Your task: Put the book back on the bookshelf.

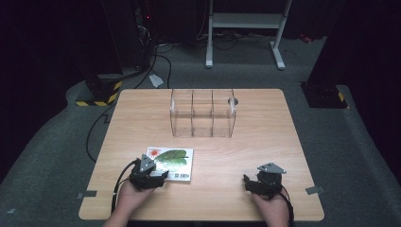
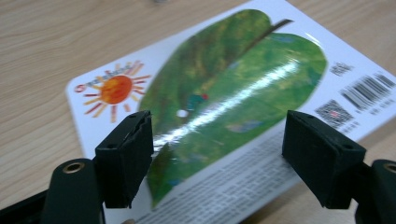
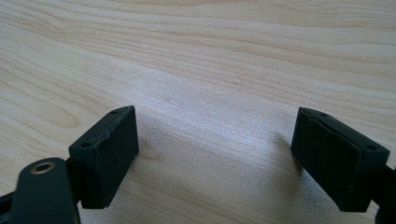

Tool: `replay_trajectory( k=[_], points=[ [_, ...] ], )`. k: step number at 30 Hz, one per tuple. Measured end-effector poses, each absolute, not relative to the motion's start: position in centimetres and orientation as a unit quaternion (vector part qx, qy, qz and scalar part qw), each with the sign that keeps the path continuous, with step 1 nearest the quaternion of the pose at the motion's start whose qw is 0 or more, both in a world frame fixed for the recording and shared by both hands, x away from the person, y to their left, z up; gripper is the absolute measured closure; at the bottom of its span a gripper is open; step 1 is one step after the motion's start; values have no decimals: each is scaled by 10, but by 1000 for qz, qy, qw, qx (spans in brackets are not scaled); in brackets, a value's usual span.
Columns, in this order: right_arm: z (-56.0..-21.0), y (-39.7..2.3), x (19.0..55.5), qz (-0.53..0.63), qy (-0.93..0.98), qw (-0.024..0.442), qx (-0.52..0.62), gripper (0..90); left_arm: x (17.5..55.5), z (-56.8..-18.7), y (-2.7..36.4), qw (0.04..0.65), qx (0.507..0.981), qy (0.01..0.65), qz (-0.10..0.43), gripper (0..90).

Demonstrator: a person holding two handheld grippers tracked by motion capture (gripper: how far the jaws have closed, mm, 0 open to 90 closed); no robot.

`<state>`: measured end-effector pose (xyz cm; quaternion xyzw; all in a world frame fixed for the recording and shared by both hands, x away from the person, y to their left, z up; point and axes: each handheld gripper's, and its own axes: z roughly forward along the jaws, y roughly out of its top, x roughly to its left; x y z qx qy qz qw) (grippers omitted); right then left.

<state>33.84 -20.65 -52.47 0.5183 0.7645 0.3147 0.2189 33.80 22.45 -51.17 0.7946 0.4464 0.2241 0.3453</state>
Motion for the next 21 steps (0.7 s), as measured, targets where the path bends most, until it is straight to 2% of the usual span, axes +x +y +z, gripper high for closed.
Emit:
replay_trajectory(
  k=[4, 7, 13, 21],
  points=[
    [-525, -207, 338, 315, 765, 219, 518, 148, 345, -514, 251, 357, 759, 498, 221, 241],
    [-525, -207, 338, 315, 764, 219, 518, 148, 349, -519, 262, 357, 751, 517, 204, 235],
    [-525, -207, 338, 315, 764, 219, 518, 148, 349, -521, 259, 372, 753, 512, 180, 248],
    [-525, -207, 338, 315, 764, 219, 518, 148, 347, -521, 252, 372, 757, 507, 176, 237]
  ],
)
